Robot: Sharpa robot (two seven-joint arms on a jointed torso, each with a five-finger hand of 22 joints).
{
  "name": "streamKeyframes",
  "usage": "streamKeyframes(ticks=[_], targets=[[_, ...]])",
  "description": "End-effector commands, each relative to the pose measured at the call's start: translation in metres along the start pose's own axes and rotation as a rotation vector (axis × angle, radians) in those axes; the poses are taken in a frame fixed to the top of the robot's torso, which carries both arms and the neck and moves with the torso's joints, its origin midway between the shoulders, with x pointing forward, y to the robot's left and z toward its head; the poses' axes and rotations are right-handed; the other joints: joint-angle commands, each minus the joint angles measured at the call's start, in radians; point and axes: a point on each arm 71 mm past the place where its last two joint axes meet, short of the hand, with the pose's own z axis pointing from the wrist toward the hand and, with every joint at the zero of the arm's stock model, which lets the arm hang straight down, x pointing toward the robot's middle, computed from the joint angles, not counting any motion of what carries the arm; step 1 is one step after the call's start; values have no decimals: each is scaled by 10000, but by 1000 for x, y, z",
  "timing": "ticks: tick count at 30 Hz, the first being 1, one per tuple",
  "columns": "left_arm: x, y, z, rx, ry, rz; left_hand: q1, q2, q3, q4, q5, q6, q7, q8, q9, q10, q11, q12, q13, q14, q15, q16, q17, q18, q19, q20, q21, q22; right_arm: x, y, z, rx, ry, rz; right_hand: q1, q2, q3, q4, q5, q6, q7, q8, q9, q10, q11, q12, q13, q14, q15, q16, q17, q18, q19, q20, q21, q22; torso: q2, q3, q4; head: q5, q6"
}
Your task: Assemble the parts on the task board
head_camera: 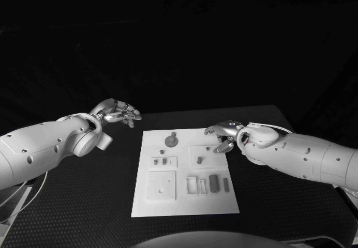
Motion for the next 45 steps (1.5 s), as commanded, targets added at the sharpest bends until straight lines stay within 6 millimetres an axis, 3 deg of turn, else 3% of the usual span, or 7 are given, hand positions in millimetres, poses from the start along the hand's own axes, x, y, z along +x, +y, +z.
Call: streamKeyframes(ticks=[1, 3, 6, 9, 15, 34, 45], targets=[[-1, 0, 0, -17, -111, -77, -60, 86, -29, 31, 37, -24, 47, -42, -13, 15, -1, 61, -10, 74, 31, -65, 18, 143, 67, 18, 54, -18, -3, 8, 0, -643, -787, -139, 83, 132, 100, 218, 67, 981, 2, 628, 313, 926, -360, 503, 227, 920, -344, 469, 182, 60, 747, -149, 432, 192, 22, 1, 20, -6, 11], [-1, 0, 0, -33, -118, -85, -70, 88, -34, 42, 37, -27, 48, -42, -13, 11, -1, 63, -12, 78, 30, -71, 25, 142, 73, 16, 54, -28, -3, 10, 0, -773, -1071, -104, 110, 323, 12, 185, 33, 1509, -21, 960, 467, 1475, -523, 742, 322, 1439, -565, 725, 289, 238, 1296, -243, 699, 282, 34, 7, 21, -2, 4], [-1, 0, 1, -54, -99, -103, -98, 105, -41, 76, 37, -32, 51, -42, -15, 4, 1, 68, -17, 88, 27, -86, 43, 138, 82, 13, 52, -53, -1, 12, 1, -841, -1015, -102, 186, 752, -106, -18, 29, 2282, 37, 1392, 639, 2486, -629, 1209, 515, 1995, -621, 1017, 426, 399, 1775, -324, 911, 343, 40, 13, 16, 2, -12], [0, 0, 1, -57, -65, -121, -129, 121, -47, 116, 38, -41, 53, -42, -17, -10, 5, 72, -25, 98, 24, -105, 65, 134, 92, 7, 52, -82, 4, 9, 3, -737, -933, -221, 124, 1490, -318, -491, 21, 3147, -29, 1765, 716, 3489, -730, 1530, 620, 2456, -828, 1259, 580, 548, 2285, -361, 1070, 354, 47, 1, 30, -6, -14], [0, 0, 2, -56, -55, -124, -149, 130, -51, 145, 38, -49, 55, -44, -18, -20, 9, 74, -31, 103, 22, -120, 81, 131, 96, 4, 50, -103, 11, 11, 6, -746, -963, -300, 147, 1922, -177, -677, 18, 3697, -229, 1857, 618, 4133, -925, 1518, 559, 2742, -998, 1389, 736, 685, 2664, -363, 1099, 307, 70, 14, 36, 44, -39], [0, 1, 1, -186, -35, -161, -187, 114, -66, 213, 38, -144, 91, -85, -39, -83, 30, 71, -59, 113, 20, -183, 144, 119, 102, -7, 49, -182, 19, 10, 12, -536, -653, -391, 208, 1716, 114, -691, 16, 3748, -183, 1561, 309, 4360, -918, 971, 237, 2898, -1006, 1500, 1012, 827, 2926, -310, 1092, 359, 114, 53, 51, 111, -158], [1, 0, 0, -148, -10, -174, -198, 113, -69, 230, 38, -152, 95, -86, -40, -88, 32, 75, -63, 116, 20, -195, 157, 116, 103, -9, 50, -196, 23, 9, 15, -454, -291, -493, 218, 1723, 125, -688, 16, 3743, -174, 1542, 289, 4381, -914, 932, 214, 2891, -1001, 1495, 1028, 832, 2924, -301, 1083, 367, 126, 42, 75, 120, -227]])
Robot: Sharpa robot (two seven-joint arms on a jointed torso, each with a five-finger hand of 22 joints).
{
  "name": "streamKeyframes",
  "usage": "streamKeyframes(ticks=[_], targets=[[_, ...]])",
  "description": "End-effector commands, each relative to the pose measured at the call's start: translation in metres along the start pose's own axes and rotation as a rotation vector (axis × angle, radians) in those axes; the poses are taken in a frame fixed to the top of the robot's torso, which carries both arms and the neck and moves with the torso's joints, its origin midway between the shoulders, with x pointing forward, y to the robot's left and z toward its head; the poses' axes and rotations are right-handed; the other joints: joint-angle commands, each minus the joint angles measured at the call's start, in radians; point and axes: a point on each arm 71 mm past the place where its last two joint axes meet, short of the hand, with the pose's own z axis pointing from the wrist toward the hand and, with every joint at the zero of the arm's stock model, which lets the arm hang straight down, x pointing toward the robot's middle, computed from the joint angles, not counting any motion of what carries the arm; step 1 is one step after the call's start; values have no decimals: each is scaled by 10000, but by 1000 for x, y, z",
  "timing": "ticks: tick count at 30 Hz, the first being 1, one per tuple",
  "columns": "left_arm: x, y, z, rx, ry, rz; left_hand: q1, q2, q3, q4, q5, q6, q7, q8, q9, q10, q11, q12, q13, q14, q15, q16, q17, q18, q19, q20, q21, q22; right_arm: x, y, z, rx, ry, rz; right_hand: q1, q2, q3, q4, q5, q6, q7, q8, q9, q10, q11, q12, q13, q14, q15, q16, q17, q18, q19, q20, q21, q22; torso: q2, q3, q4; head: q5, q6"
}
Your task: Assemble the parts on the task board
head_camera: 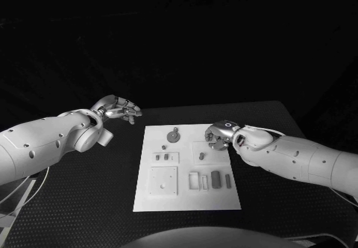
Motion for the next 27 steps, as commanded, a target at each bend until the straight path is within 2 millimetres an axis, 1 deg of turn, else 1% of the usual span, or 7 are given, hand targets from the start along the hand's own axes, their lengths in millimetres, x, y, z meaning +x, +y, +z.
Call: streamKeyframes(ticks=[1, 6, 12, 13, 19, 23, 27], targets=[[1, -2, 0, 70, 36, -97, -106, 21, -12, 61, 38, -63, 7, -19, -13, -50, -5, 35, -9, 82, -16, -39, 14, 201, 69, 25, 50, -17, 4, 1, 0, -28, 352, -168, -6, -80, 36, -3, -21, -31, 31, -35, -7, 21, 34, -40, -8, 9, 47, 43, 15, 129, 49, -4, 15, 16, 9, -2, 6, 20, -28], [2, -2, 0, 85, 59, -118, -106, 21, -12, 61, 38, -63, 7, -19, -13, -50, -5, 35, -9, 82, -16, -39, 14, 201, 69, 25, 50, -17, 7, 1, 0, -1, 495, -169, -6, -80, 36, -3, -21, -31, 31, -35, -7, 21, 34, -40, -8, 9, 47, 43, 15, 129, 49, -4, 15, 16, 6, -14, -8, 22, -73], [2, -2, 0, 91, 72, -127, -107, 21, -13, 62, 38, -63, 7, -19, -13, -51, -5, 36, -9, 82, -16, -40, 14, 201, 69, 25, 50, -18, 17, 2, 0, 50, 755, -252, -6, -80, 36, -3, -21, -31, 31, -35, -7, 21, 34, -40, -8, 9, 47, 43, 15, 129, 49, -4, 15, 16, 5, -8, -3, 26, -120], [2, -2, 0, 90, 74, -128, -108, 21, -13, 64, 38, -62, 7, -19, -12, -50, -5, 36, -9, 82, -16, -41, 15, 201, 70, 24, 50, -19, 18, 3, 0, 50, 780, -260, -7, 37, 53, 26, -1, 163, -25, 70, 34, 318, -33, 105, 58, 34, -2, 61, 32, 131, 80, 1, 32, 29, 8, -8, 3, 17, -130], [1, -2, -1, 62, 52, -127, -117, 19, -16, 74, 38, -58, 6, -15, -11, -49, -5, 40, -10, 86, -16, -45, 22, 200, 71, 24, 51, -25, 22, 5, 1, 102, 869, -322, -17, 91, 45, -8, -20, 312, -104, 120, 35, 630, -150, 184, 108, 53, -112, 75, 76, 151, 119, -4, 52, 66, 27, 7, 10, 59, -166], [1, -2, -1, 55, 66, -131, -120, 17, -18, 80, 38, -57, 5, -13, -10, -48, -6, 43, -11, 87, -17, -49, 27, 200, 72, 23, 52, -30, 23, 5, 2, 164, 899, -404, -5, 112, 49, -8, -22, 349, -118, 118, 23, 730, -184, 179, 125, 55, -141, 74, 101, 151, 131, -11, 55, 86, 19, -6, 0, 61, -195], [1, -2, -1, 49, 66, -131, -120, 15, -18, 85, 38, -56, 4, -11, -10, -49, -6, 45, -12, 89, -17, -53, 32, 199, 72, 21, 52, -36, 25, 5, 2, 236, 1145, -564, 28, 122, 58, -14, -21, 372, -126, 113, 13, 802, -205, 170, 138, 65, -161, 79, 124, 151, 142, -21, 57, 102, 21, 3, -11, 97, -213]])
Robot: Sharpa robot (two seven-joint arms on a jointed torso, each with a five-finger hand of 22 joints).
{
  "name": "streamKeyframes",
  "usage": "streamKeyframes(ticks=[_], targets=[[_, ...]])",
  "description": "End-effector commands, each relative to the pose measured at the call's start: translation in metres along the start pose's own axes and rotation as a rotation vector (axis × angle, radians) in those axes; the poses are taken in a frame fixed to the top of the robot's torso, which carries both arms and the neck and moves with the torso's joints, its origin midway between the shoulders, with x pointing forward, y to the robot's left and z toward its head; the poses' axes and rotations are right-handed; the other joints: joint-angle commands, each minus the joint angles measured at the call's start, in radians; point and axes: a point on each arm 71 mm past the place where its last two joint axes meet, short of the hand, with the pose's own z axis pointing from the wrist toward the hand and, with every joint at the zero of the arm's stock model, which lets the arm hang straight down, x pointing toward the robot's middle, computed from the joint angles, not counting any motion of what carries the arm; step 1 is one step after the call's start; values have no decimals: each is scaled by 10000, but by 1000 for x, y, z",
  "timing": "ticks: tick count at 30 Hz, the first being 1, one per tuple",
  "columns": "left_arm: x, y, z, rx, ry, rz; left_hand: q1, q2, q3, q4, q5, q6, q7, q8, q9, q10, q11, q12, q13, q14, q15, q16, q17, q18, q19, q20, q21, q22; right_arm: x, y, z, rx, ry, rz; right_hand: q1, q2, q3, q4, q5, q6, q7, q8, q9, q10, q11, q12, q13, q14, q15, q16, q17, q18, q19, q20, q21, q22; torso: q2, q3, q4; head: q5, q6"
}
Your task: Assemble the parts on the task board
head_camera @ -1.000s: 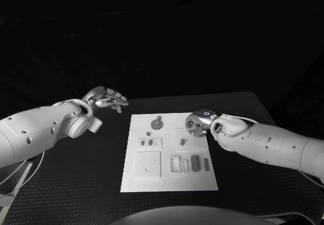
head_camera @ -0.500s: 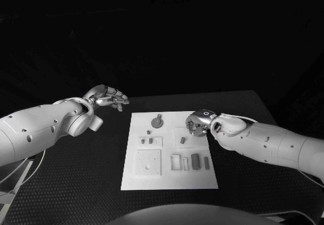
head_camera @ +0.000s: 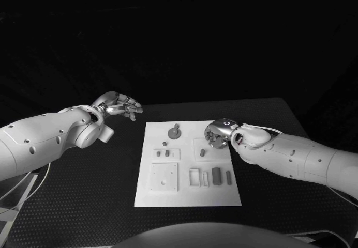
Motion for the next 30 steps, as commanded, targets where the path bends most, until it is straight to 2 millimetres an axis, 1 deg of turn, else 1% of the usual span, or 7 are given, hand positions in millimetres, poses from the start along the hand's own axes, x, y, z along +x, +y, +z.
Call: streamKeyframes(ticks=[1, 3, 9, 12, 19, 24, 30], targets=[[1, -1, 0, 50, 39, -87, -121, 15, 6, 62, 38, -56, 5, -11, -11, -50, -5, 46, -13, 54, 18, -54, 13, 106, 75, 19, 52, -19, 20, -1, -4, 229, 1224, -366, 9, 94, 61, -15, -21, 106, -10, 60, -20, 118, 1, -9, 5, 19, -77, 43, 26, 145, 72, -25, 58, 16, -4, 4, -17, 14, -38], [1, -1, 0, 38, 41, -89, -121, 16, 6, 65, 39, -56, 4, -10, -11, -50, -5, 47, -14, 55, 17, -56, 15, 107, 76, 18, 52, -21, 22, -1, -4, 307, 1496, -410, 21, 94, 60, -14, -21, 133, -19, 64, -23, 183, -17, -4, 22, 17, -91, 41, 39, 145, 71, -25, 55, 26, -8, -2, -18, 5, -56], [0, 0, -1, -44, 83, -98, -120, 18, 8, 71, 38, -54, 3, -8, -10, -50, -6, 50, -15, 57, 16, -61, 22, 106, 77, 17, 53, -28, 25, -1, -6, 401, 2026, -724, 77, 143, 42, -18, -22, 312, -86, 134, 6, 431, -106, 24, 99, 121, -172, 110, 120, 145, 180, -69, 107, 82, -4, 3, -36, 12, -105], [0, 0, -1, -44, 87, -100, -122, 16, 7, 75, 38, -54, 3, -7, -10, -51, -6, 51, -16, 57, 16, -65, 25, 105, 77, 17, 53, -31, 26, -1, -7, 436, 2098, -813, 93, 151, 29, -19, -21, 362, -104, 150, 15, 500, -132, 17, 126, 169, -198, 151, 160, 145, 232, -93, 133, 108, -14, -6, -29, -4, -124], [-1, 1, -1, -75, 22, -88, -109, 24, 15, 81, 39, -49, -1, -1, -8, -52, -8, 57, -18, 60, 14, -75, 38, 106, 78, 13, 54, -44, 28, -7, -11, 543, 2289, -795, 94, 140, 16, -18, -22, 385, -113, 152, 18, 514, -139, -12, 137, 182, -207, 171, 188, 145, 255, -106, 142, 124, -9, -7, -3, 6, -166], [-2, 1, -2, -103, 13, -87, -106, 24, 16, 83, 38, -49, -1, 1, -8, -52, -8, 60, -19, 62, 14, -79, 43, 105, 78, 12, 54, -49, 27, -6, -10, 542, 2241, -802, 112, 160, 21, -21, -21, 412, -124, 158, 21, 542, -149, -26, 149, 194, -216, 188, 211, 145, 278, -119, 151, 137, -6, -7, -17, 18, -181], [-1, 1, -2, -109, 26, -89, -105, 26, 17, 90, 39, -50, -1, 1, -8, -55, -8, 62, -21, 63, 14, -86, 50, 103, 78, 12, 54, -56, 26, -5, -9, 553, 2104, -828, 141, 172, 35, -25, -21, 408, -124, 146, 16, 541, -151, -55, 153, 196, -221, 198, 229, 145, 290, -131, 153, 146, -6, -4, -20, -6, -183]])
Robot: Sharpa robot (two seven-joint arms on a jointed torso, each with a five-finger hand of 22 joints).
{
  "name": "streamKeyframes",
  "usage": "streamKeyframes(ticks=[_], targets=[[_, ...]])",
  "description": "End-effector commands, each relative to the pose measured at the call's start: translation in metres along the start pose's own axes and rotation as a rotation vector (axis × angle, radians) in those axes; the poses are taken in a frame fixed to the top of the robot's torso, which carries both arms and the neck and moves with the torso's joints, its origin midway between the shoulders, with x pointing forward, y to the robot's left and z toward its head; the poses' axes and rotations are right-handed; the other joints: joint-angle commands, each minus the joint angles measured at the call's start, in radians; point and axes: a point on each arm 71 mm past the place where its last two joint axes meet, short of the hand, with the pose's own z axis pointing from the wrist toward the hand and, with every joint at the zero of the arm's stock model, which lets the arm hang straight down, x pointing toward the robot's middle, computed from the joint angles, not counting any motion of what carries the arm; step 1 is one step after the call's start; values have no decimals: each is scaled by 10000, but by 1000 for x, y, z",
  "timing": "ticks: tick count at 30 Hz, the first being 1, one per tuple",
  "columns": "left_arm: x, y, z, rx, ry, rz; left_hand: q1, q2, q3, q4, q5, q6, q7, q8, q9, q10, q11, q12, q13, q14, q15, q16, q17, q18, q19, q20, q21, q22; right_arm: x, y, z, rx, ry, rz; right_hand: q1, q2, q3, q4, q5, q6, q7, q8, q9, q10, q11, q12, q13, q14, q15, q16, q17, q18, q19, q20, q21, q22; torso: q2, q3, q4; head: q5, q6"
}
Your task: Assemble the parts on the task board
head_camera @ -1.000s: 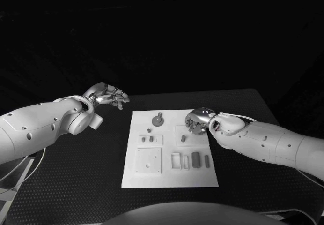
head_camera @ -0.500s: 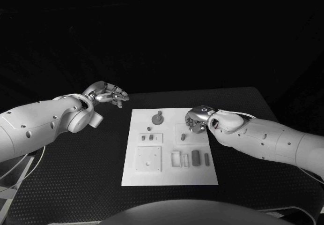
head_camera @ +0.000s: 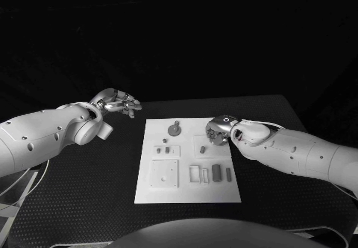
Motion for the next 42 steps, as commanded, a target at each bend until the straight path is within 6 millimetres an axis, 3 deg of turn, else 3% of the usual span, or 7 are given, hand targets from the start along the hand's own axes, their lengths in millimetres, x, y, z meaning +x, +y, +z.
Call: streamKeyframes(ticks=[1, 19, 34, 42], targets=[[2, -1, 0, 37, 77, -84, -105, 26, -11, 63, 39, -51, -1, 1, -9, -57, -6, 62, -13, 63, 14, -49, 12, 140, 80, 11, 54, -15, 30, -5, -7, 381, 1623, -265, 70, 92, 46, -27, -20, 54, -7, 19, -9, 60, -27, -44, 15, 19, -42, 41, 16, 141, 81, 6, 35, 18, 1, 3, -5, -19, 2], [2, -1, 1, 11, 72, -81, -92, 35, -2, 75, 39, -56, 0, 3, -9, -64, -5, 68, -18, 64, 14, -67, 30, 138, 79, 9, 54, -33, 29, -2, -5, 357, 1475, -555, 277, 162, -8, -32, -20, 412, -145, 161, 124, 545, -238, -59, 240, 288, -261, 397, 332, 141, 547, -208, 278, 226, 4, -1, -6, -76, -19], [2, -1, 1, -48, 112, -86, -98, 54, 0, 107, 38, -50, -2, 12, -7, -62, -6, 81, -21, 74, 14, -85, 54, 132, 84, 9, 57, -54, 27, -4, -9, 444, 1205, -157, 276, 170, -10, -28, -20, 437, -157, 173, 162, 598, -260, -79, 284, 315, -285, 445, 377, 141, 608, -237, 305, 259, 8, -5, -3, -102, -34], [2, -1, 1, -43, 82, -81, -123, 65, -4, 144, 39, -51, -2, 15, -8, -66, -5, 88, -26, 77, 15, -102, 72, 129, 84, 9, 58, -71, 14, -8, -8, 558, 689, 7, 256, 172, -15, -26, -20, 442, -157, 174, 177, 613, -265, -92, 302, 336, -291, 468, 397, 141, 634, -246, 316, 274, 7, -15, 4, -161, -13]])
